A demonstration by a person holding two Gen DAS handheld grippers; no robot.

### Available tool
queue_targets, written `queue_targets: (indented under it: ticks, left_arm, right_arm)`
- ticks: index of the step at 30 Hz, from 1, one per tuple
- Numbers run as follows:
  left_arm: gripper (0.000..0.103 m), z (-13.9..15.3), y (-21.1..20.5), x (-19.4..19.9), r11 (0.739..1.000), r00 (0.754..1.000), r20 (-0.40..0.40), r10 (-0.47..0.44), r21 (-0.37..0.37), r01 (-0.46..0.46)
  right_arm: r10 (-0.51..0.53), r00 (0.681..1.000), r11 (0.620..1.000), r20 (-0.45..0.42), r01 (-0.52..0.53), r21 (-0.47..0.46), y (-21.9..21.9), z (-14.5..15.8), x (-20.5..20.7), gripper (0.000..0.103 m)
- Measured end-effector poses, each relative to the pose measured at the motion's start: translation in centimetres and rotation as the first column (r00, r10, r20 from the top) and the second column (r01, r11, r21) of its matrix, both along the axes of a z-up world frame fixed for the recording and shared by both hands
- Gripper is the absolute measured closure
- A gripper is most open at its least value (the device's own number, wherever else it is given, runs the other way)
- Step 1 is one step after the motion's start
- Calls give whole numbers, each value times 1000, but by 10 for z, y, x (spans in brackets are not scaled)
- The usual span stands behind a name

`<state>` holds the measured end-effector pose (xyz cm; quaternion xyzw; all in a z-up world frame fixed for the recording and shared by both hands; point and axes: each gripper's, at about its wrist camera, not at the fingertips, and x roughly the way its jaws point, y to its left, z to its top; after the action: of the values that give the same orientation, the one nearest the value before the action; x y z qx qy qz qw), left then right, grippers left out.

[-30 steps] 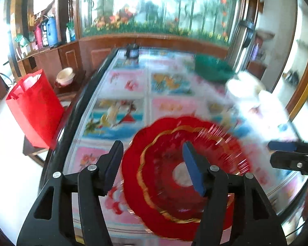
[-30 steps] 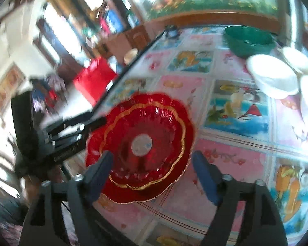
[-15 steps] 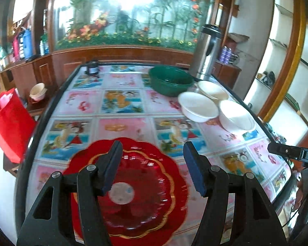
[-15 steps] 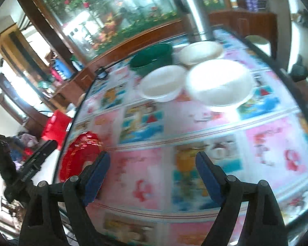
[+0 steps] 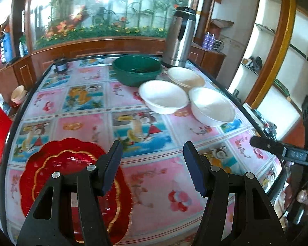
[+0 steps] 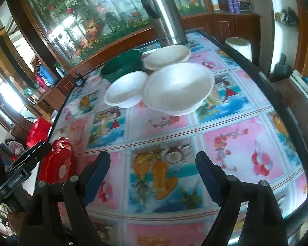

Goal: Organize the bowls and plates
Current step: 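Move the left gripper toward the green plastic basin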

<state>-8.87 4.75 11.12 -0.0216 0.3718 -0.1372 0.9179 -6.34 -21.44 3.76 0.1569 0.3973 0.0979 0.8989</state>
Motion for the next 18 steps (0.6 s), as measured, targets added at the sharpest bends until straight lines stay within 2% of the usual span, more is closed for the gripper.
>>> queue_targets:
  ticks: [6,14,18]
  left_arm:
    - [41,-6,-29,9,999,999,-16,-31,20,32]
    - [41,-15,-58,29,999,998,-49,-31,21,32]
    - [41,-23,-76,42,998,997,-67,-23,52,27]
  right_arm:
    - [-69,998,995,-1,69,-75,-24,1,16,18]
    - [-58,998,995,-34,55,-86,-43,-3,28,18]
    - [-42,998,997,-36,40,-70,-49,-6,32,17]
